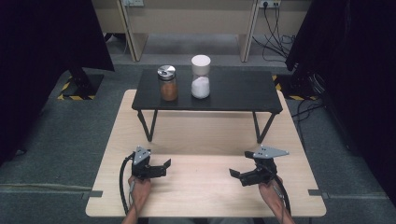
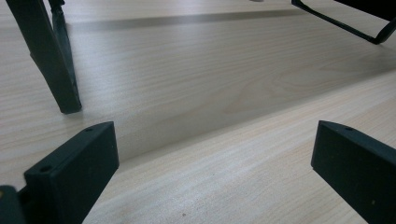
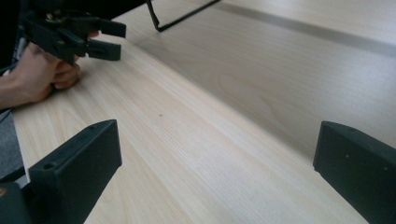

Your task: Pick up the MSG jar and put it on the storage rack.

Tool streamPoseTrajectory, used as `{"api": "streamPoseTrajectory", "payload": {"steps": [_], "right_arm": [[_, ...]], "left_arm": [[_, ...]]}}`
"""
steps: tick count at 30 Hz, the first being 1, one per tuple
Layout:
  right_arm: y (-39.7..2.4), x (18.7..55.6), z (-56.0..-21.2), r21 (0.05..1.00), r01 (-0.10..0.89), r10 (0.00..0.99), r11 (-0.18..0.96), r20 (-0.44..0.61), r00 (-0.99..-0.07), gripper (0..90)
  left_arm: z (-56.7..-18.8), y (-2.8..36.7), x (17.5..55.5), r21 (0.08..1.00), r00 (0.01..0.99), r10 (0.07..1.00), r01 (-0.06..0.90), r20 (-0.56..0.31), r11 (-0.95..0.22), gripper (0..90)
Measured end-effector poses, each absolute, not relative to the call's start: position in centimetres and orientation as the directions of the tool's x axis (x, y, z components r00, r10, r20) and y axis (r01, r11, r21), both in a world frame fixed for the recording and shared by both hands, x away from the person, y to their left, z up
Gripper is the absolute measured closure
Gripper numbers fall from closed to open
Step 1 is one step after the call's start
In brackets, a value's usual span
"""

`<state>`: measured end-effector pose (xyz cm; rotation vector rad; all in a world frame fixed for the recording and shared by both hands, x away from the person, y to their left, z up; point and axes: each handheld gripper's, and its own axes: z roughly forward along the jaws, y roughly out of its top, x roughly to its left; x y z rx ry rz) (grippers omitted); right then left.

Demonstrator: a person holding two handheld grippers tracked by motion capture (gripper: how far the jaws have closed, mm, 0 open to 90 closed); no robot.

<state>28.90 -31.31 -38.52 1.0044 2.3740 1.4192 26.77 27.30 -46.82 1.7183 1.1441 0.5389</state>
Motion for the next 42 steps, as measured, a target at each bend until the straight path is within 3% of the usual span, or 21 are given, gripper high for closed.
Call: {"api": "streamPoseTrajectory", "payload": {"steps": [42], "right_arm": [[-31.4,30.4,-40.3,0.800,0.520,0.652,0.299,0.226,-0.724,1.4]], "left_arm": [[-46.8,27.3,26.8,0.888,0.464,0.875,0.449,-0.138,-0.098,0.0]]}}
